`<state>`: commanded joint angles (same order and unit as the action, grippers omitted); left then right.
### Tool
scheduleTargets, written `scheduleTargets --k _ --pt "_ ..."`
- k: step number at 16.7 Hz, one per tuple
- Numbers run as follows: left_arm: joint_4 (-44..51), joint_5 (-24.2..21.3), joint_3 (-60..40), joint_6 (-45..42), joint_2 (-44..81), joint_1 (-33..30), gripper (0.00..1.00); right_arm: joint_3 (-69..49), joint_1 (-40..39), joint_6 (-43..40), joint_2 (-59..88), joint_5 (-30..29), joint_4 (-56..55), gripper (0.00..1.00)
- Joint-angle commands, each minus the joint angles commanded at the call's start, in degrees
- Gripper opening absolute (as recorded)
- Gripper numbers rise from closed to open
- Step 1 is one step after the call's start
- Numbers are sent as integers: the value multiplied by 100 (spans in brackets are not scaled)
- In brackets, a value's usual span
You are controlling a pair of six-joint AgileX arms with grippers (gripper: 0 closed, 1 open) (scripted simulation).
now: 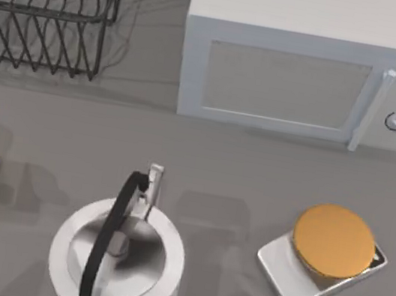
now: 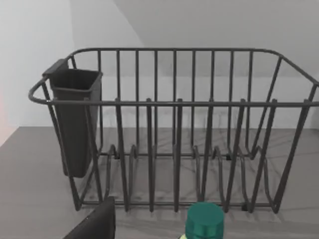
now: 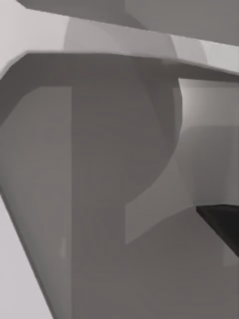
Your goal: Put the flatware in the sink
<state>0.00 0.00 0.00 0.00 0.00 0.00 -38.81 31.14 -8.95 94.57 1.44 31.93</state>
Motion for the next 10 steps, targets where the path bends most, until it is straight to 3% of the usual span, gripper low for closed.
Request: scheduleTargets --k 3,10 --pt "0 0 0 0 0 0 100 0 0 0 0 0 0 2" --pt "0 0 0 0 0 0 100 0 0 0 0 0 0 0"
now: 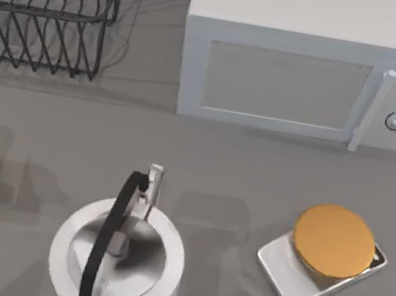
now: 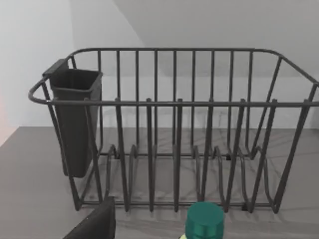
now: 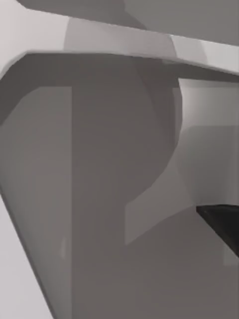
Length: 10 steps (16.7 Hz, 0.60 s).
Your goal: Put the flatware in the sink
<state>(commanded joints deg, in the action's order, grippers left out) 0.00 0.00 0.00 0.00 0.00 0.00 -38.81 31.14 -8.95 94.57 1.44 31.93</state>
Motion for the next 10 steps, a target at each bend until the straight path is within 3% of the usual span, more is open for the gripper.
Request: scheduleTargets --k 6,10 --pt "0 0 0 0 0 0 100 -504 41 -12 -509 -67 763 0" --pt "0 0 0 0 0 0 100 -1182 49 -36 -912 -66 2054 0"
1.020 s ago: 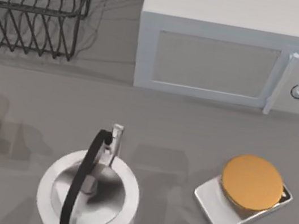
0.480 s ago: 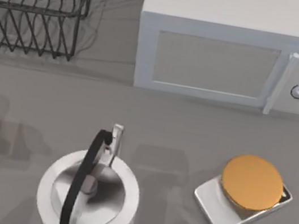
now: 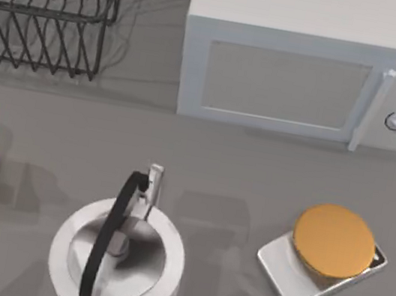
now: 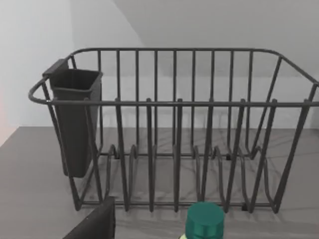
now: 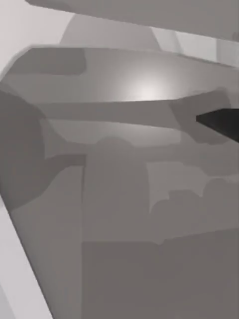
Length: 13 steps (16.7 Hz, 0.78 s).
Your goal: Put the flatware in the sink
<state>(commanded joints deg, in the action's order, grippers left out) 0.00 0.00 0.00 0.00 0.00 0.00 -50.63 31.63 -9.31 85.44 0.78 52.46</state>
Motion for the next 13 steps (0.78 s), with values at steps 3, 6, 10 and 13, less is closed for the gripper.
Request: scheduleTargets --k 3,6,10,13 --pt "0 0 0 0 0 0 100 -449 4 -1 -323 -5 695 0" --pt "0 0 0 0 0 0 100 -577 -2 1 -445 -7 856 0" --pt "0 0 0 0 0 0 100 -619 -18 25 -374 -5 870 0" --pt "0 0 0 0 0 0 100 -1154 -119 161 92 -20 1095 0"
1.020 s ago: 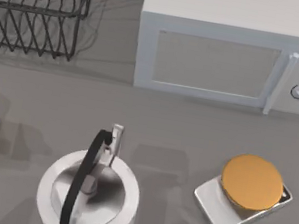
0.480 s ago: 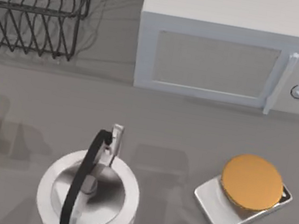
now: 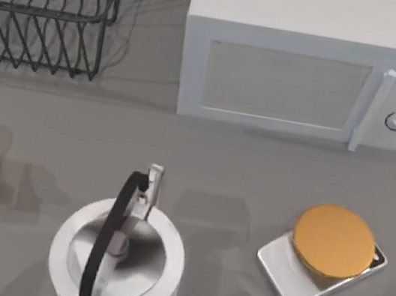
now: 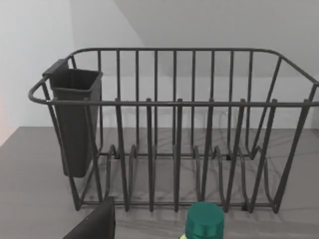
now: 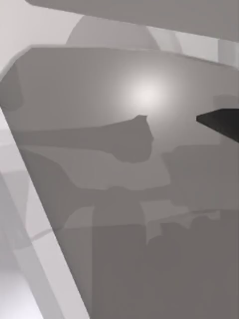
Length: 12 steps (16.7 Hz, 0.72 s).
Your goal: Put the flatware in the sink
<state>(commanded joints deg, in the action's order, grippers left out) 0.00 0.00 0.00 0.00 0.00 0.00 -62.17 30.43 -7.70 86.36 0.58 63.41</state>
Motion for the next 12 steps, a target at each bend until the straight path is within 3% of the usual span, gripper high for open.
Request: scheduleTargets --k 5,12 --pt "0 0 0 0 0 0 100 -2080 -395 431 1601 -52 794 0" --pt "0 0 0 0 0 0 100 -6388 -1213 1281 4560 -123 2281 0"
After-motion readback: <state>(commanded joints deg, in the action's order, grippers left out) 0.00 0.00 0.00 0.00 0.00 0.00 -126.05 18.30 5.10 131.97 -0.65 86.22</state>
